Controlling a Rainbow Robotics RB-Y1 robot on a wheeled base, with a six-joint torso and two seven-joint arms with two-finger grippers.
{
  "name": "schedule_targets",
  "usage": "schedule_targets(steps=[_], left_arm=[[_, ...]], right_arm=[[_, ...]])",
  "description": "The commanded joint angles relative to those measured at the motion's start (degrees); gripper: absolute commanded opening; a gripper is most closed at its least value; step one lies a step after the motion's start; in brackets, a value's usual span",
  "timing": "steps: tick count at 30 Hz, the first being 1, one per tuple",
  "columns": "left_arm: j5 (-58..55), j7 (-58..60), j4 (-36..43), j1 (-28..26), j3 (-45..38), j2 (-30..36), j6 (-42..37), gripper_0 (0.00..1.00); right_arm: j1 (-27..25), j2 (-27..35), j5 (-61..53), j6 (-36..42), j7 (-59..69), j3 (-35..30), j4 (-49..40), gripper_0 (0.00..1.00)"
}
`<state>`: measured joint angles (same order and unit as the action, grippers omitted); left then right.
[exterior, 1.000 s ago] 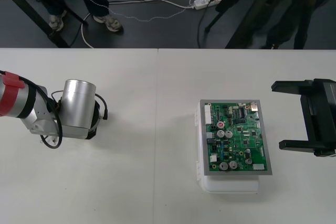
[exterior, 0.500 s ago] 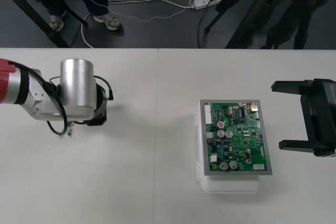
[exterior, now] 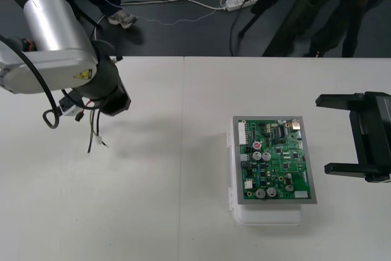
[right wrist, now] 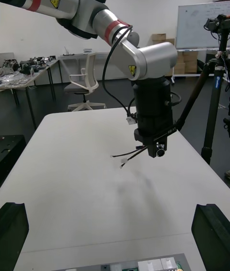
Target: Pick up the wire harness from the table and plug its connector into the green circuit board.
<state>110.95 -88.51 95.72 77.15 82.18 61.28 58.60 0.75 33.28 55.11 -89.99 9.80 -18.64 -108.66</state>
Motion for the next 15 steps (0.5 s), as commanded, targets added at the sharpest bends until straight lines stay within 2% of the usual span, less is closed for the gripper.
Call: schedule_targets(steps=[1, 15], left_arm=[[-5.9, -6.1, 0.4, -0.2, -6.2, 4.9, 6.3, 0.0], [-28.8, -4.0, -11.4, -0.2, -16.3, 10.9, 10.0, 0.0]], right_arm=[[1.0, -0.7, -0.4, 0.0, -1.8, 0.4, -0.2, 1.0], [1.0, -0.7, -2.5, 0.0, -1.4, 0.4, -0.2, 1.0]])
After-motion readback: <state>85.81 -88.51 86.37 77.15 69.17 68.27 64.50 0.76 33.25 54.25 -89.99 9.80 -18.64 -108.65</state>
